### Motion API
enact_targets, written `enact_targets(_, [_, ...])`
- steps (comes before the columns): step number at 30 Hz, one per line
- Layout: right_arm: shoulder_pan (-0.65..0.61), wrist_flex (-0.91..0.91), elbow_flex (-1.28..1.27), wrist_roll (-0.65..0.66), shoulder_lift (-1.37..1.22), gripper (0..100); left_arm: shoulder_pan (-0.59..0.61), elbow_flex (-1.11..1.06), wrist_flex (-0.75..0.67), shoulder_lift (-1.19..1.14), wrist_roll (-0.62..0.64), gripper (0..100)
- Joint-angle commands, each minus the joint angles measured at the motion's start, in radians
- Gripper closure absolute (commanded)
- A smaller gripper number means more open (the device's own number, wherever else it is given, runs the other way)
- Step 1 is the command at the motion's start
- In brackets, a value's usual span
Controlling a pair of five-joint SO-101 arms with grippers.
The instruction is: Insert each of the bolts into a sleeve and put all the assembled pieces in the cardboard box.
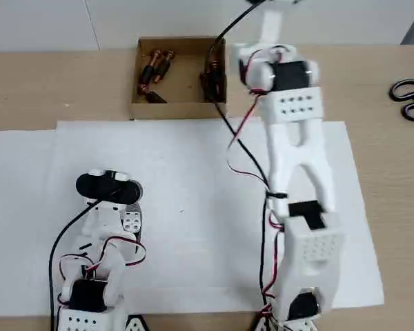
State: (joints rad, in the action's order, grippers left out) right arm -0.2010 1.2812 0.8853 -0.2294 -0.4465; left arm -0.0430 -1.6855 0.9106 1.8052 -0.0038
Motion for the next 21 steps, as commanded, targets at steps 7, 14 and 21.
enact_targets(7, [0.085,0.401,0.041,0.035,0.255,99.6,-0.003,0.010,-0.002,0.011,0.002,99])
enact_targets(14, [0.136,0.403,-0.138,0.048,0.506,99.6,-0.003,0.010,-0.002,0.011,0.002,99])
enact_targets(21, [0.140,0.366,-0.589,0.069,0.852,99.6,-0.003,0.010,-0.002,0.011,0.002,99])
